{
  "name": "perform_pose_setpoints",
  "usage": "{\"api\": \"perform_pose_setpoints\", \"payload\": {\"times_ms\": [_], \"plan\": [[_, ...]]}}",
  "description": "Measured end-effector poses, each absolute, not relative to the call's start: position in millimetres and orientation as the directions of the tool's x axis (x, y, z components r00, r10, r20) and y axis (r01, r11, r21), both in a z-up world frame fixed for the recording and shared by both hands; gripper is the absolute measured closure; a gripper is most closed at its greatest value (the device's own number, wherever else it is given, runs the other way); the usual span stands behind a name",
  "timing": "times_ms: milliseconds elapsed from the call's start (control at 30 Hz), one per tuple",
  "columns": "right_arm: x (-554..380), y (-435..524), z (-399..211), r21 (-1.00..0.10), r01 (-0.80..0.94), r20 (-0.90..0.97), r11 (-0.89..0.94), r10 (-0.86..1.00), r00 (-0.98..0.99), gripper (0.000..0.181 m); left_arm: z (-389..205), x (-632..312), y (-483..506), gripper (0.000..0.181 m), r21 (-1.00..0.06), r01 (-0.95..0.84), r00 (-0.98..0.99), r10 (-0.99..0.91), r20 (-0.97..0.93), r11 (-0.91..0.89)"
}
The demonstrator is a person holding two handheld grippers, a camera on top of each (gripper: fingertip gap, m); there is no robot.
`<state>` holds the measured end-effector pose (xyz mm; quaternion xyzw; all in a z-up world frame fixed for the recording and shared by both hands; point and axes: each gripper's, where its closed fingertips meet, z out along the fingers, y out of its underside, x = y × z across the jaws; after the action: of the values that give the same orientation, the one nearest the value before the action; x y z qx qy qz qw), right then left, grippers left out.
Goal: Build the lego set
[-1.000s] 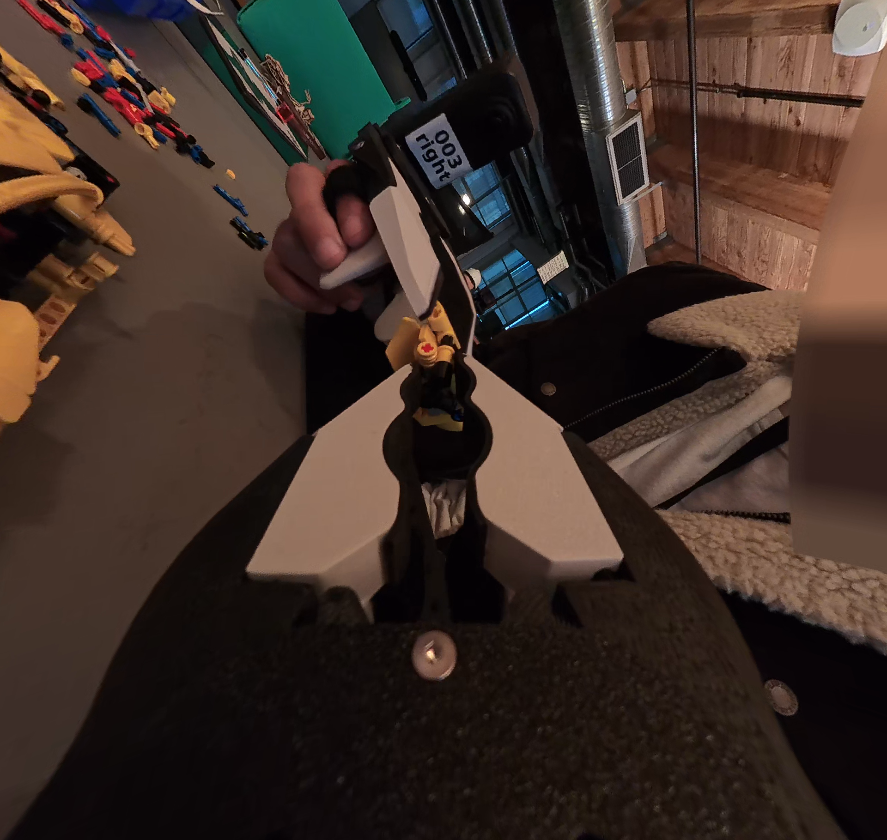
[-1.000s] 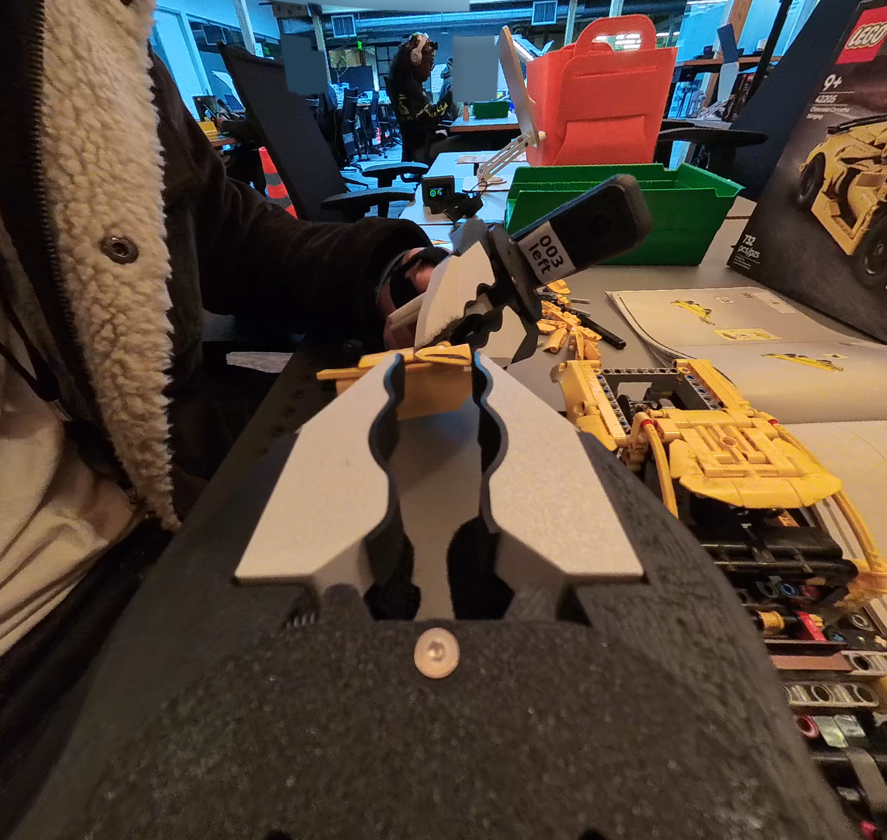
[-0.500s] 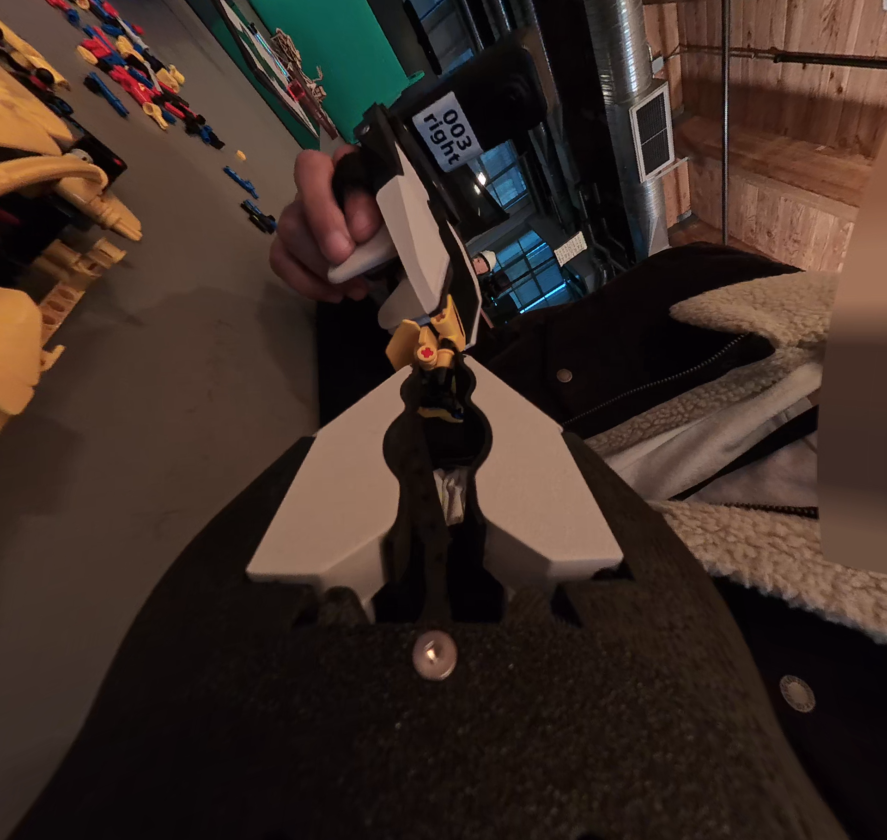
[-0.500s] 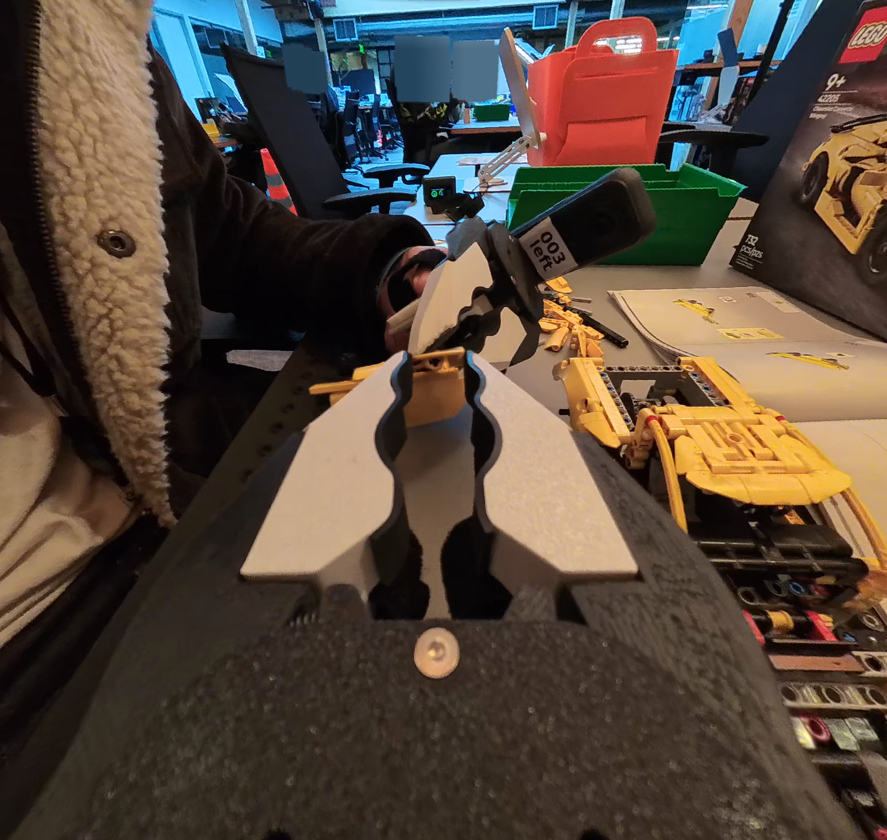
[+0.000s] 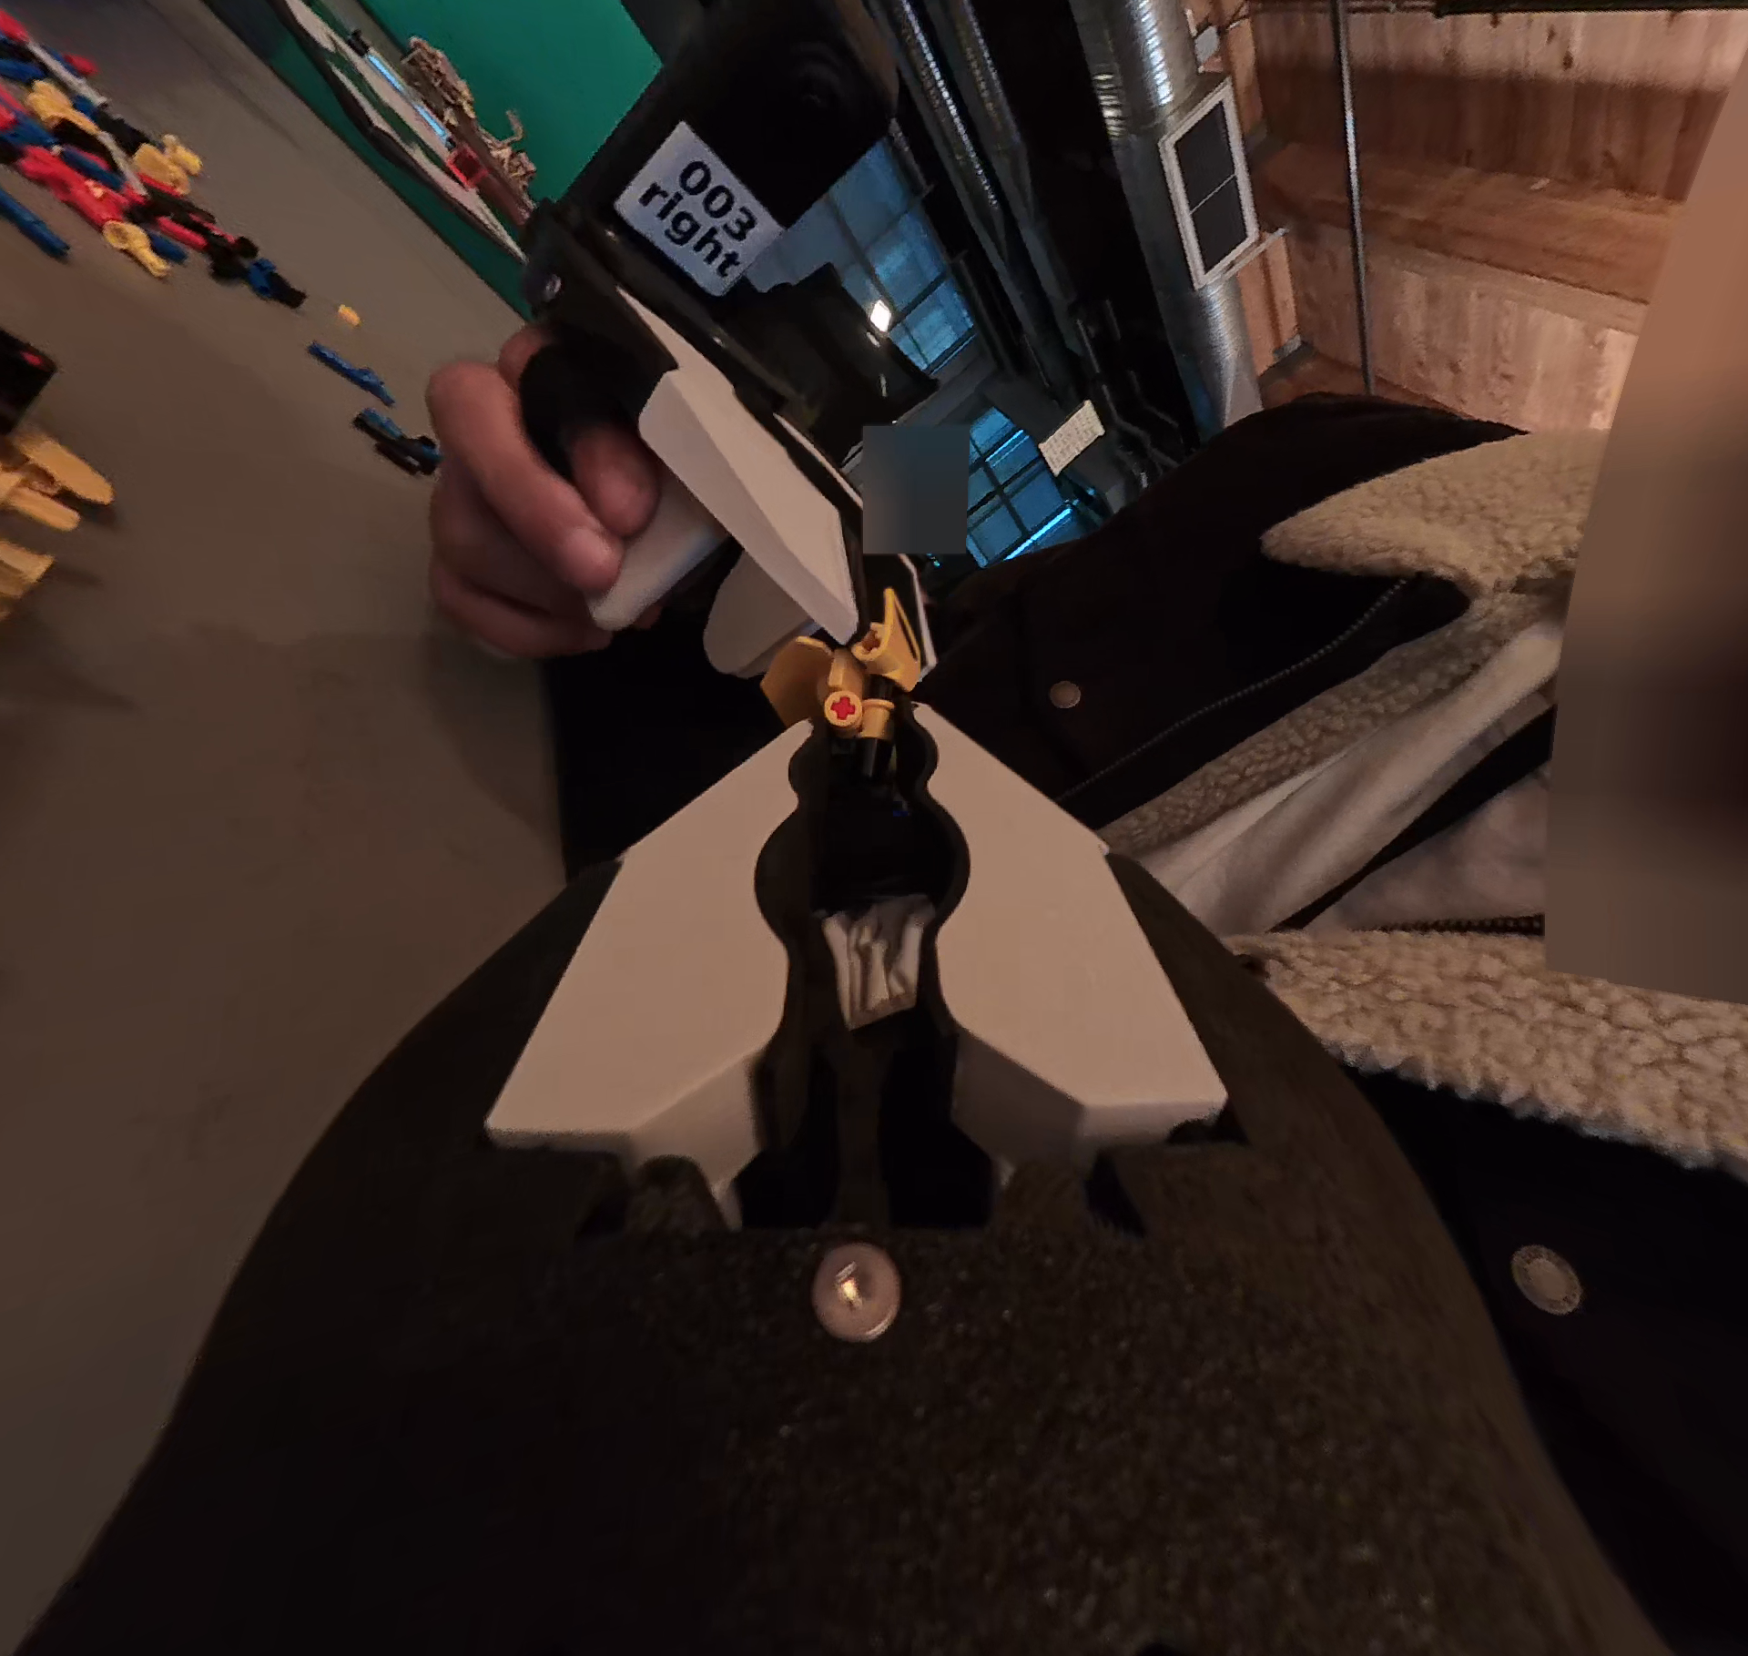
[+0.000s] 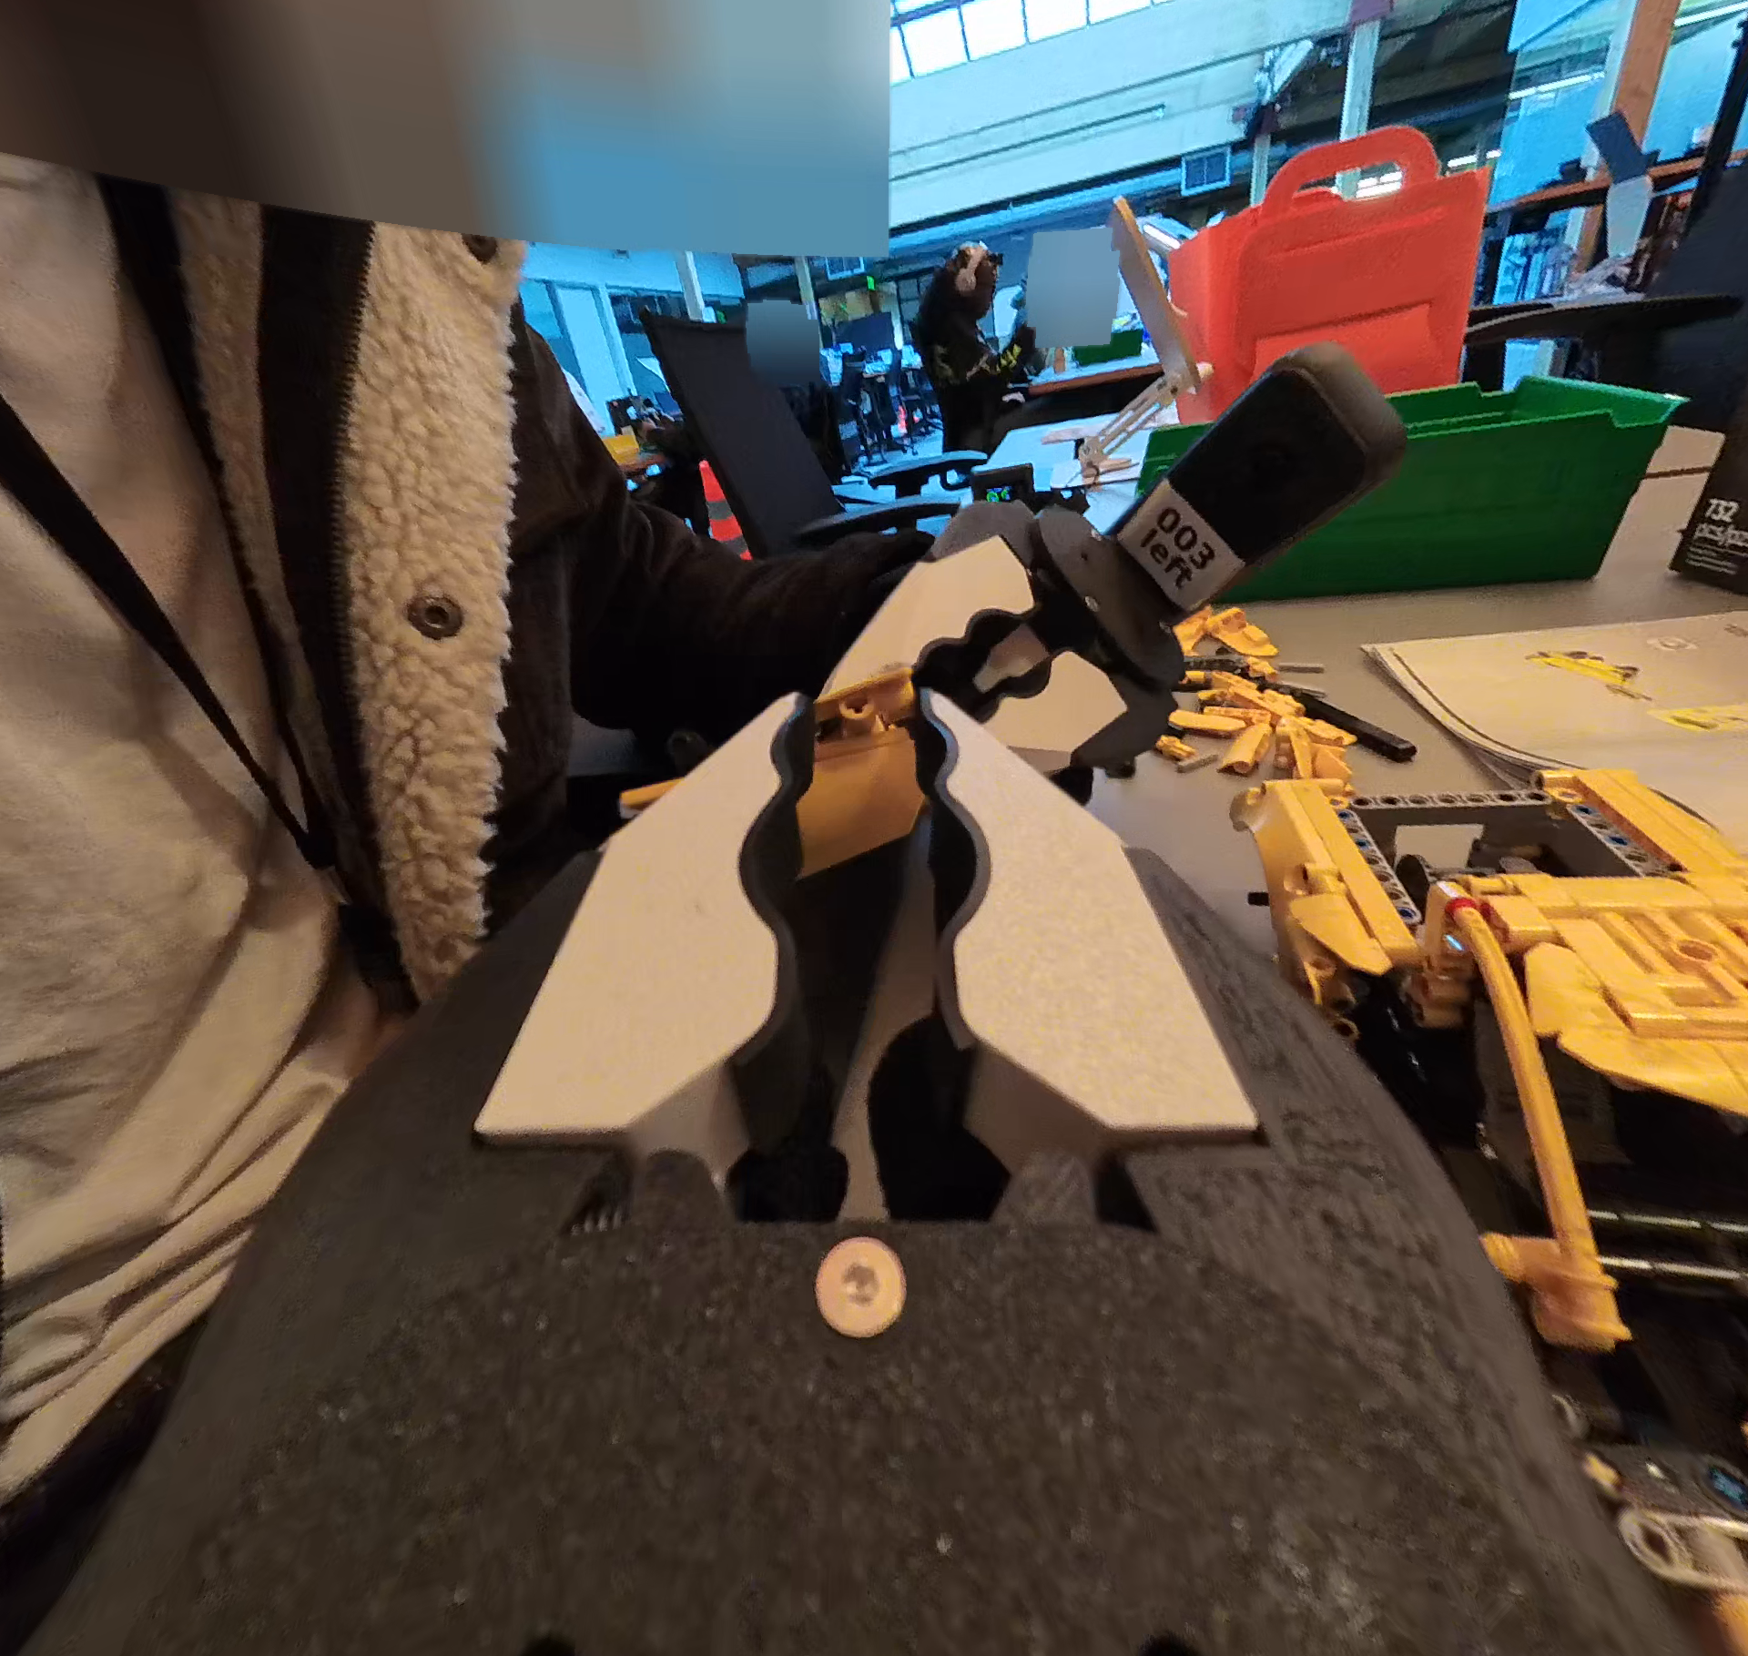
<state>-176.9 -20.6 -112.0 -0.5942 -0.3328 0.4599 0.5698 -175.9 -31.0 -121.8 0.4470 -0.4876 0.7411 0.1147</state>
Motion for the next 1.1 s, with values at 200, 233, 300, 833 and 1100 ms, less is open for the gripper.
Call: {"api": "perform_pose_setpoints", "payload": {"times_ms": [200, 233, 300, 833, 1100], "plan": [[-180, -25, -103, -0.974, -0.185, -0.181, -0.127, 0.932, 0.312, 0.161, -111, -180, -36, 0.169, -0.630, -0.585, -0.621, -0.217, 0.753, -0.511], [-179, -23, -102, -0.973, -0.190, -0.187, -0.130, 0.928, 0.323, 0.161, -111, -179, -35, 0.169, -0.627, -0.583, -0.618, -0.220, 0.755, -0.517], [-175, -18, -103, -0.979, -0.168, -0.174, -0.119, 0.914, 0.366, 0.160, -112, -176, -30, 0.169, -0.610, -0.580, -0.601, -0.222, 0.768, -0.540], [-149, 30, -120, -0.946, 0.321, 0.268, -0.045, 0.452, 0.851, 0.123, -123, -144, 48, 0.167, -0.461, -0.334, -0.388, -0.326, 0.862, -0.822], [-146, 40, -123, -0.919, 0.393, 0.366, -0.027, 0.311, 0.877, 0.159, -108, -147, 40, 0.167, -0.485, -0.282, -0.443, -0.336, 0.831, -0.828]]}}
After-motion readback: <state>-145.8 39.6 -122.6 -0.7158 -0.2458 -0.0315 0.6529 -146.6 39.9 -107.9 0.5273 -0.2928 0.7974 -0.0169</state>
